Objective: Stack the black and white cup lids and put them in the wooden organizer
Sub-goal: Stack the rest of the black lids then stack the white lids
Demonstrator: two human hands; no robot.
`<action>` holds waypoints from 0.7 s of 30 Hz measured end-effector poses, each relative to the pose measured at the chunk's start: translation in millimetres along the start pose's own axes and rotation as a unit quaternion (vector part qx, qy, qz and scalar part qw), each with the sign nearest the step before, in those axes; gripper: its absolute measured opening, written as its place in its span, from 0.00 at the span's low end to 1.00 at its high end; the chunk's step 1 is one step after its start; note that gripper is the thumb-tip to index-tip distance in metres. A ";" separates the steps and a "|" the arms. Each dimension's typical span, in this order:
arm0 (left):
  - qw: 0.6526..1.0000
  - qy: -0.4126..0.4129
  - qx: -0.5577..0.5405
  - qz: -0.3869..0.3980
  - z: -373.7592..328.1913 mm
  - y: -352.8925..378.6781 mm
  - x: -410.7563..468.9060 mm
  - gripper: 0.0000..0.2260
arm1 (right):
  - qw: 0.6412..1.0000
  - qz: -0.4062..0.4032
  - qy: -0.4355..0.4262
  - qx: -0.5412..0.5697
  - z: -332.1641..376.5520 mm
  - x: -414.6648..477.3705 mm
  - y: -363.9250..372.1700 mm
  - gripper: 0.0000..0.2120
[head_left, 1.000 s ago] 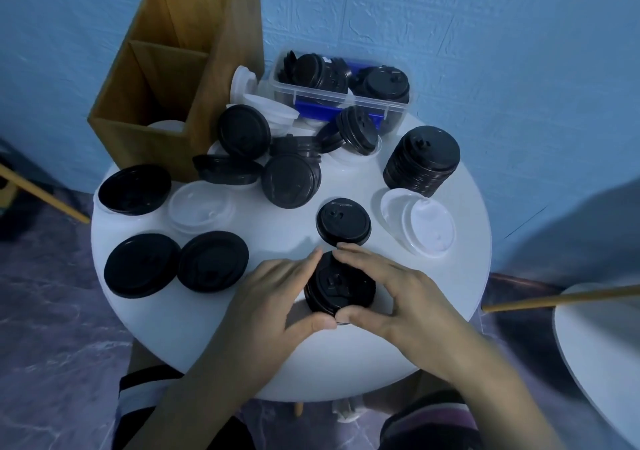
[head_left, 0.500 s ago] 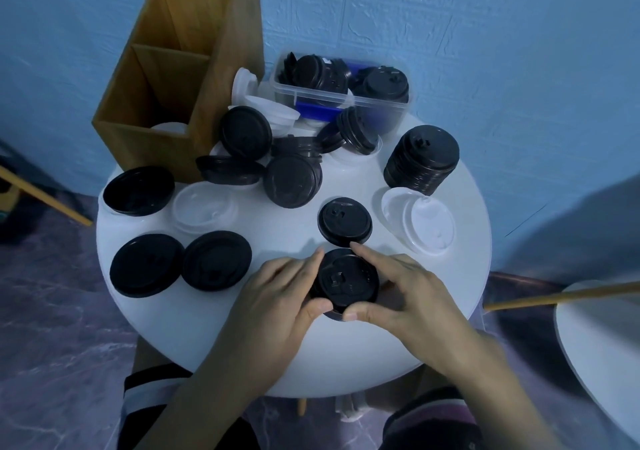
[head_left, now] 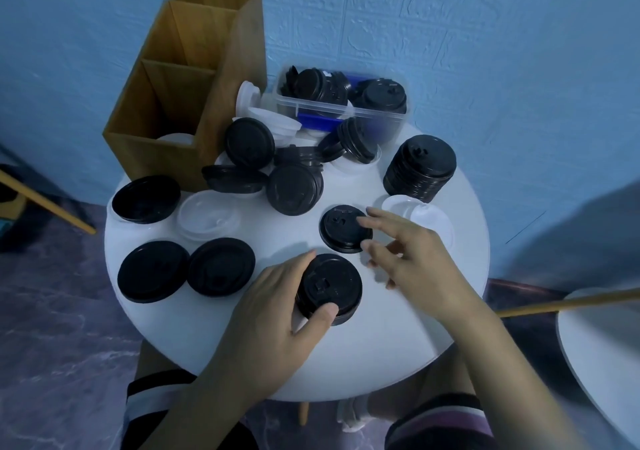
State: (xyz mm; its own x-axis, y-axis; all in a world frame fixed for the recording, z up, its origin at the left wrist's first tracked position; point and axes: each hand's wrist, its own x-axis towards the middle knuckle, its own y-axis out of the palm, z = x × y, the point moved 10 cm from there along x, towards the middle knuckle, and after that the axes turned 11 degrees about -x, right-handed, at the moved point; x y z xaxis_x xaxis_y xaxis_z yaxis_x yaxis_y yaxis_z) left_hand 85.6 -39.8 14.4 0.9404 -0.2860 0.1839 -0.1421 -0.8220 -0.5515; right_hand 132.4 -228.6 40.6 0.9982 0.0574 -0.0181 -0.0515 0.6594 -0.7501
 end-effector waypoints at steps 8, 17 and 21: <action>1.000 -0.004 -0.006 -0.010 1.4 -7.8 -10.3 0.29 | 0.987 -0.041 -0.033 -0.151 8.9 -1.0 14.2 0.12; 1.000 -0.004 0.013 0.002 -4.4 -8.3 -10.9 0.30 | 0.994 -0.050 0.030 0.088 -6.5 -10.5 8.7 0.15; 1.000 -0.003 0.026 0.009 -0.8 -5.5 -4.3 0.31 | 0.992 -0.003 -0.028 0.126 13.4 -31.5 -2.8 0.19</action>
State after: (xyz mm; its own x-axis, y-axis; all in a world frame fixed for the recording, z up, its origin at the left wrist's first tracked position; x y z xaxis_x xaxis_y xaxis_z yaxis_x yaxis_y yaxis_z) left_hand 82.0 -34.4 17.3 0.9400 -0.2969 0.1681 -0.1430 -0.7902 -0.5959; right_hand 100.7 -222.2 52.1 0.9955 0.0906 0.0281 -0.0594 0.8263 -0.5601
